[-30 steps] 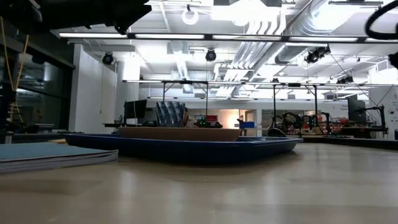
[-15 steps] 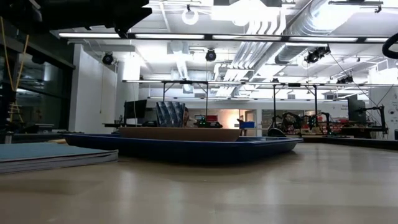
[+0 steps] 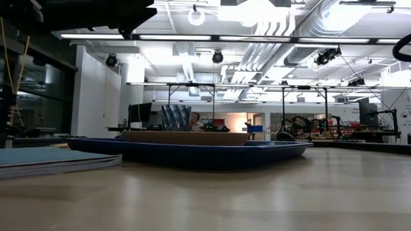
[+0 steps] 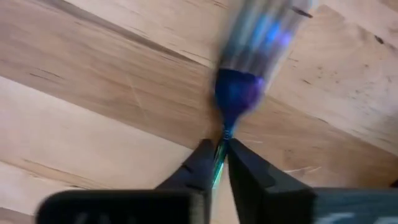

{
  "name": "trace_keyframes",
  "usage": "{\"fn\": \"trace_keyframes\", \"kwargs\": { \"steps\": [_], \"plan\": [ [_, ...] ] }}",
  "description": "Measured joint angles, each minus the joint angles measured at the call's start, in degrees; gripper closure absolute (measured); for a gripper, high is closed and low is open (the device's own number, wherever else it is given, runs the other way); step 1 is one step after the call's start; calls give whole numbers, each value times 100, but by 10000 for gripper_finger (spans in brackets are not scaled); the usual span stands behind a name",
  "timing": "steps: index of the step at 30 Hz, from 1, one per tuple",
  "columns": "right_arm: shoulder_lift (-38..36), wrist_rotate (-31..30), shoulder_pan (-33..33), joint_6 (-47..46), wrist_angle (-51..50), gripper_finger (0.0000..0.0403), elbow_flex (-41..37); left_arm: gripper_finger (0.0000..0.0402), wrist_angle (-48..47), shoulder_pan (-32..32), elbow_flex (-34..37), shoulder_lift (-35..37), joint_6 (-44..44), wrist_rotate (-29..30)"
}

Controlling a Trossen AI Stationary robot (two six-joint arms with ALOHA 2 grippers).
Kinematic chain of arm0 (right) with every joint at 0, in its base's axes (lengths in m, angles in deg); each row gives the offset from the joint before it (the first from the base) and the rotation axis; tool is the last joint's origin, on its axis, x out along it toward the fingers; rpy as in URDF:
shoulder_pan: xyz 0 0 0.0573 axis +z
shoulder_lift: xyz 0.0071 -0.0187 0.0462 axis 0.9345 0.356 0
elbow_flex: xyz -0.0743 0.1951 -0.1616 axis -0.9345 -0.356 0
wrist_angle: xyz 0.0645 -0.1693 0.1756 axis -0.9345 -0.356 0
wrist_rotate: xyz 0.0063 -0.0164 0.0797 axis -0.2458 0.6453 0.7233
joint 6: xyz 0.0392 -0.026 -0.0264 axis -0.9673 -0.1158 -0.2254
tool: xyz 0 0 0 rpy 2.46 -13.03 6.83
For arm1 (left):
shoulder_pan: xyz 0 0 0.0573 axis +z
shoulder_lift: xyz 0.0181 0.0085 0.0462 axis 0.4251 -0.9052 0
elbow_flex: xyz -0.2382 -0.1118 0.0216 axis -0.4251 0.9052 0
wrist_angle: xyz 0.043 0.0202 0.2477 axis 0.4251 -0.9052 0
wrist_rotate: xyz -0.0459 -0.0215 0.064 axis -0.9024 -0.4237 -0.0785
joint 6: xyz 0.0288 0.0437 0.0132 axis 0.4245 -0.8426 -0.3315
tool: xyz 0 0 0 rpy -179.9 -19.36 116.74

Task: Pick and place plate/cup/fork/spoon on tray
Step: Put the blue fork on the blue serving tray to the right of the light orange plate

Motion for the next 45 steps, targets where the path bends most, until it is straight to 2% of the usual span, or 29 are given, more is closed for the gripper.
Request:
{"fn": "trace_keyframes", "kwargs": {
  "steps": [3, 6, 10, 13, 16, 19, 23, 25, 27, 29, 31, 35, 40, 45],
  "plan": [
    [-56, 12, -2, 230, -20, 395, -8, 230, 0, 0, 0, 0, 0, 0],
    [-112, -29, -11, 527, -197, 388, 97, 230, 1, 0, 0, 0, 0, 0],
    [-208, -521, -11, 1088, -809, 392, 651, 230, 2, 0, 0, 0, 0, 0],
    [-277, -1390, -11, 1529, -1431, 399, 1154, 230, -20, 2, 0, 0, 0, 0],
    [-343, -2555, -133, 2168, -1568, 396, 1607, 230, -33, 0, 0, 0, 0, 0],
    [-355, -3457, -500, 3049, -1647, 397, 1816, 230, -39, 0, 0, 0, 11, 0],
    [-355, -4705, -1339, 4367, -1201, 400, 1877, 230, -98, -36, 0, -8, 130, -121],
    [-355, -5286, -1804, 5035, -724, 400, 1877, 230, -106, -92, 0, -87, 148, -473],
    [-355, -5593, -2236, 5870, 0, 400, 1877, 230, -118, -169, 0, -205, 91, -840],
    [-355, -5606, -2617, 6994, 982, 400, 1877, 230, -49, -249, -1, -374, -76, -955],
    [-355, -5302, -2942, 8129, 2081, 400, 1877, 230, -2, -324, -2, -580, -283, -955],
    [-352, -4050, -3422, 9920, 4151, 400, 1877, 230, 288, -420, -6, -1028, -737, -927],
    [-128, -2684, -3789, 11046, 5663, 400, 1877, 230, 814, -444, -13, -1460, -734, -903],
    [294, -2136, -3956, 11512, 6446, 400, 1877, 225, 962, -439, -168, -1814, -162, -302]
  ]
}}
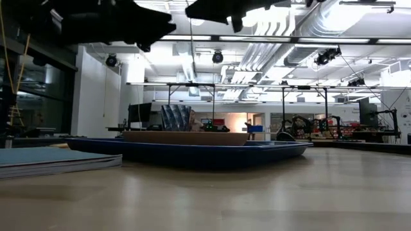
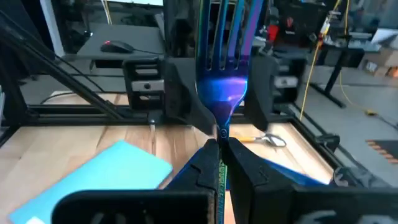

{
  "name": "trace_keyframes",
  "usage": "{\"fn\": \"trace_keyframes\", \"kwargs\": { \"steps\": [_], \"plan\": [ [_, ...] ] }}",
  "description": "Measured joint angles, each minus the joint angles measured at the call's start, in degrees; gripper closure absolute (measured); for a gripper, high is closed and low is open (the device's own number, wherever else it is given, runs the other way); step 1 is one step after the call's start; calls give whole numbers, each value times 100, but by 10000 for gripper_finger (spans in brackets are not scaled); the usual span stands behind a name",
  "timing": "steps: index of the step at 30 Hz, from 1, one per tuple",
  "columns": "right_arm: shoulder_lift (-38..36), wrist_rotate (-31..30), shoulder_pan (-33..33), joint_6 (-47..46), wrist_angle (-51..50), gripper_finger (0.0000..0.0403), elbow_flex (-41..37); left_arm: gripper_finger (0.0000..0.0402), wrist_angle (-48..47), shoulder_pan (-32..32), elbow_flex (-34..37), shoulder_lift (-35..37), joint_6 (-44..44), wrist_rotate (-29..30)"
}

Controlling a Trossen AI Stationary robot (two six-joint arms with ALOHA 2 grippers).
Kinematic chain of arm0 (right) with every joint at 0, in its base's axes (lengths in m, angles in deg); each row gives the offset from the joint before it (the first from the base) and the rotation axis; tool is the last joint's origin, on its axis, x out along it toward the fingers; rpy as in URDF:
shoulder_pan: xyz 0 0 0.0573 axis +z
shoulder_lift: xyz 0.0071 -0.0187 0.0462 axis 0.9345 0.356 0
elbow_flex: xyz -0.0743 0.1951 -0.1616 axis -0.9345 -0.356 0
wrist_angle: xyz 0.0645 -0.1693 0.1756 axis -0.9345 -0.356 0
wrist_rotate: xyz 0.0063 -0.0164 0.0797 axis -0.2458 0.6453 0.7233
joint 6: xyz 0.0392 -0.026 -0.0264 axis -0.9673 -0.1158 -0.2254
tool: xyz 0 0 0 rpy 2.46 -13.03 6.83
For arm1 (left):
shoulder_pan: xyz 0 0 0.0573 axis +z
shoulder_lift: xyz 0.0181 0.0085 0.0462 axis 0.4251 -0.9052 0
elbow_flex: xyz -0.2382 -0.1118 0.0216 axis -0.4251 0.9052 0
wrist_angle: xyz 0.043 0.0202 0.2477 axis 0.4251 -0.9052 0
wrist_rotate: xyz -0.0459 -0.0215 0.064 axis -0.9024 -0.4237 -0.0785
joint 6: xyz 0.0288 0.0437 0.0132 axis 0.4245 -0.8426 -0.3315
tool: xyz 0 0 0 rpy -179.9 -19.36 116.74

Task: Pick and place plate/cup/fork/spoon on tray
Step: Put the blue fork on the blue serving tray to the right of the light orange plate

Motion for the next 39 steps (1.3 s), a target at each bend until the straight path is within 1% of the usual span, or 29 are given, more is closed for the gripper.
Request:
{"fn": "trace_keyframes", "kwargs": {
  "steps": [4, 8, 12, 14, 17, 23, 28, 31, 35, 39],
  "plan": [
    [174, 87, -37, 261, 411, 400, 0, 210, -21, -10, -144, -300, 322, -11],
    [178, 87, -35, 434, 630, 400, 2, 188, -7, -35, -232, -512, 590, -22],
    [178, 94, -37, 447, 692, 400, 2, 164, -3, -35, -262, -557, 612, -42],
    [176, 96, -49, 445, 706, 400, 2, 155, -5, -33, -262, -557, 613, -182],
    [175, 117, -67, 439, 813, 400, 2, 150, -6, -45, -262, -557, 599, -370],
    [329, 650, -133, 402, 1372, 400, 7, 155, 96, -200, -262, -666, 264, -400],
    [383, 568, -191, 387, 1359, 400, 7, 168, 107, -236, -262, -726, 124, -352],
    [385, 540, -194, 397, 1381, 400, 7, 187, 124, -219, -262, -721, 116, -344],
    [385, 546, -192, 385, 1343, 400, 7, 233, 118, -216, -262, -721, -2, -261],
    [385, 550, -192, 384, 1268, 400, 7, 297, 114, -219, -262, -721, -37, -102]
  ]
}}
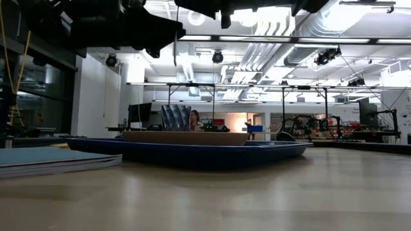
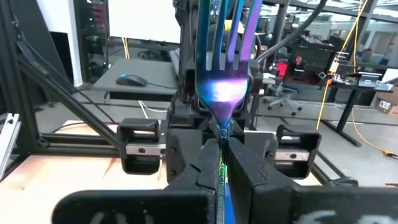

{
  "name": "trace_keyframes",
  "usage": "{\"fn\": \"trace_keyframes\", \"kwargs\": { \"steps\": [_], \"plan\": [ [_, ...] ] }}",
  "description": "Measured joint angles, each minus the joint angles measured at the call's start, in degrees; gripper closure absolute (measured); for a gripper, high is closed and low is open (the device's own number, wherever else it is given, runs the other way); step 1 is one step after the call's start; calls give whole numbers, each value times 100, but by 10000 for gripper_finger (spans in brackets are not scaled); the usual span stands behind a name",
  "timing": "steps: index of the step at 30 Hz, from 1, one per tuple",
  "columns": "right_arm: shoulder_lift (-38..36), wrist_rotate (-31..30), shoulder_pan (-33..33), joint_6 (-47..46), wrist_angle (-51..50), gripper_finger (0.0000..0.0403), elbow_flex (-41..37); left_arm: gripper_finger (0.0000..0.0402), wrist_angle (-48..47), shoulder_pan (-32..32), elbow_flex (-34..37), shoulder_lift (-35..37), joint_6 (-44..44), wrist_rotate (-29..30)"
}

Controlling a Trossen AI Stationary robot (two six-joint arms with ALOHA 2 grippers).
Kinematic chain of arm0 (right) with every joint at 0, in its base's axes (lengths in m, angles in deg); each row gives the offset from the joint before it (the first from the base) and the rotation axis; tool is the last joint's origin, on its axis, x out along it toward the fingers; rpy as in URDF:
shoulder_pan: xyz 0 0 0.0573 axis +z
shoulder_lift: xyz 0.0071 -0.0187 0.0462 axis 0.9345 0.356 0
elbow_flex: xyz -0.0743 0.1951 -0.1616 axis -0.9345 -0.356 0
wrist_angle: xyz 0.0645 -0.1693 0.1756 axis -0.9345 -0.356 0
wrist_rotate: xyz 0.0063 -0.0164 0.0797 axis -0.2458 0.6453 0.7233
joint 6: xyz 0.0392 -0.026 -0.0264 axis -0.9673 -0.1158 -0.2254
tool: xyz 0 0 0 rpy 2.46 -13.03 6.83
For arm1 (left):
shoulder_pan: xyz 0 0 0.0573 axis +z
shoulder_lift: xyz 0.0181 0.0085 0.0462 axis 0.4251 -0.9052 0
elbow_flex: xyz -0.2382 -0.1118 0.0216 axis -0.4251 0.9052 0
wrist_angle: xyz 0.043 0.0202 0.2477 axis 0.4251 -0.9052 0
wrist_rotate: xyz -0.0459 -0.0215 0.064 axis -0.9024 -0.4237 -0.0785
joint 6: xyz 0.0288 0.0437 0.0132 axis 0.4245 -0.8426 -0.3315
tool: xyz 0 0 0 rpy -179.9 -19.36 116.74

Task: Pick and place plate/cup/fork/spoon on tray
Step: Put the blue fork on the blue serving tray to the right of the light orange plate

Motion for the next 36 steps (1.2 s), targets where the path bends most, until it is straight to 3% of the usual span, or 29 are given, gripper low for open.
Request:
{"fn": "trace_keyframes", "kwargs": {
  "steps": [6, 13, 17, 29, 33, 36],
  "plan": [
    [0, -14, -2, 7, -12, 398, 0, 384, -4, -2, 0, 2, -19, 49],
    [0, -17, -2, -128, -57, 397, 0, 365, -46, -2, 2, 4, -44, 83],
    [-18, -39, -4, -155, -153, 387, 0, 375, -69, -3, 3, 4, -58, 207],
    [-586, -1227, 256, 61, -1267, 219, 0, 376, -555, 2, 9, 499, -44, 656],
    [-680, -1390, 315, 180, -1597, 189, 0, 383, -1201, 26, 9, 918, 334, 933],
    [-678, -1389, 349, 417, -1821, 180, 0, 383, -1781, 100, 9, 1193, 886, 535]
  ]
}}
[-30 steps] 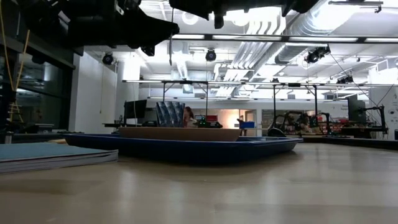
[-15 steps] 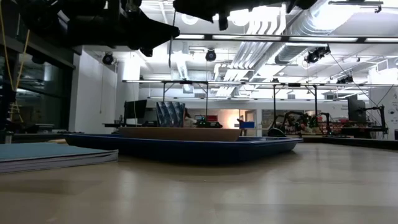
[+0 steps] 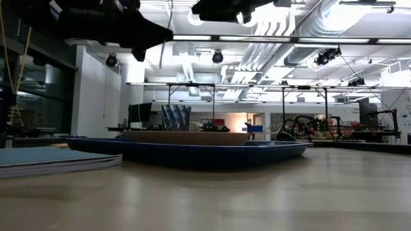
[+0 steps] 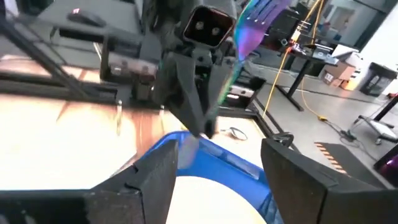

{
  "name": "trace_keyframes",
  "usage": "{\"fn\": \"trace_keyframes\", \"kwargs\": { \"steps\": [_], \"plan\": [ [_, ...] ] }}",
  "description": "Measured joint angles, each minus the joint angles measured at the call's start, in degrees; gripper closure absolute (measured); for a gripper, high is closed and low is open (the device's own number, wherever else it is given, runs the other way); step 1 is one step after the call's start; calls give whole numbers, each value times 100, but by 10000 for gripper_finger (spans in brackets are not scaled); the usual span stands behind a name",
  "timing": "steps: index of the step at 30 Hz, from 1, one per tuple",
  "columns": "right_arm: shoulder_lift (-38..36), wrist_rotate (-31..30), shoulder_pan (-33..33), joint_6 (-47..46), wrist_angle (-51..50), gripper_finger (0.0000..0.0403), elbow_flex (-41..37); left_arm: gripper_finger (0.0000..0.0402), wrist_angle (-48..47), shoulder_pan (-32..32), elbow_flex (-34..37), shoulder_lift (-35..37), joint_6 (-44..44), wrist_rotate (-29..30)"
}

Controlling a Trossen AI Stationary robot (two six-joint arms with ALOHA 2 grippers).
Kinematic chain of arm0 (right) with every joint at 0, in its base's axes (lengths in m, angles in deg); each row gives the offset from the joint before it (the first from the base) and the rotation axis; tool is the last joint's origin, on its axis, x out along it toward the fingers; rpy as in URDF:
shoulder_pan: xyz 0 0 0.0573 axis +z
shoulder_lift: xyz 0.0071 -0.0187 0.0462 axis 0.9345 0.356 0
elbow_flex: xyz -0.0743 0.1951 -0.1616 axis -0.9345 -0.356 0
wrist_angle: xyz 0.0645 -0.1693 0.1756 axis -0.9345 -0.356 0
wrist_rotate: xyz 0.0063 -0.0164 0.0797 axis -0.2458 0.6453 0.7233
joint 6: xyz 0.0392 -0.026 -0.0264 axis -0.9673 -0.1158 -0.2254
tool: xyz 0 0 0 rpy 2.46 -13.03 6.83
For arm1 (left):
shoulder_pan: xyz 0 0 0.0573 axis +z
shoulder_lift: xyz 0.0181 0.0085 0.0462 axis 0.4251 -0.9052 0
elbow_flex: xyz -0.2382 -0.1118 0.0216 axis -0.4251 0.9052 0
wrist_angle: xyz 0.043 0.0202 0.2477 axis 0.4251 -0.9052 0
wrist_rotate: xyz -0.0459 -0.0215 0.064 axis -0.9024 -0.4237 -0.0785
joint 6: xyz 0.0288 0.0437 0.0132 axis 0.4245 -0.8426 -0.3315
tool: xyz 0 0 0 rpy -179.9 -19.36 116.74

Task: Pick and place plate/cup/fork/spoon on tray
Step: Put the blue fork on the blue serving tray to the right of the light orange plate

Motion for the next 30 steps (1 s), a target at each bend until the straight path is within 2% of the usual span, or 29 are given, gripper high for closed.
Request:
{"fn": "trace_keyframes", "kwargs": {
  "steps": [4, 7, 10, 12, 18, 25, 30],
  "plan": [
    [0, -2, 6, 240, -134, 179, 0, 383, -478, 92, 0, 129, 544, -741],
    [-1, -4, 6, 463, -107, 179, 0, 383, -699, 83, 0, 125, 1479, -915],
    [-2, -6, 5, 812, -211, 179, 0, 383, -776, -13, 0, 137, 2448, -1426],
    [0, -7, 5, 1013, -222, 179, 0, 383, -731, -169, 0, 140, 3035, -1549],
    [-2, 148, 5, 1314, -256, 179, 0, 373, -539, -857, 0, 35, 4275, -1316],
    [-1, 187, 5, 1611, -287, 179, 0, 381, -623, -1592, 0, 20, 4560, -524],
    [0, 758, 3, 1743, -235, 179, 0, 379, -967, -1817, -2, 18, 4903, -230]
  ]
}}
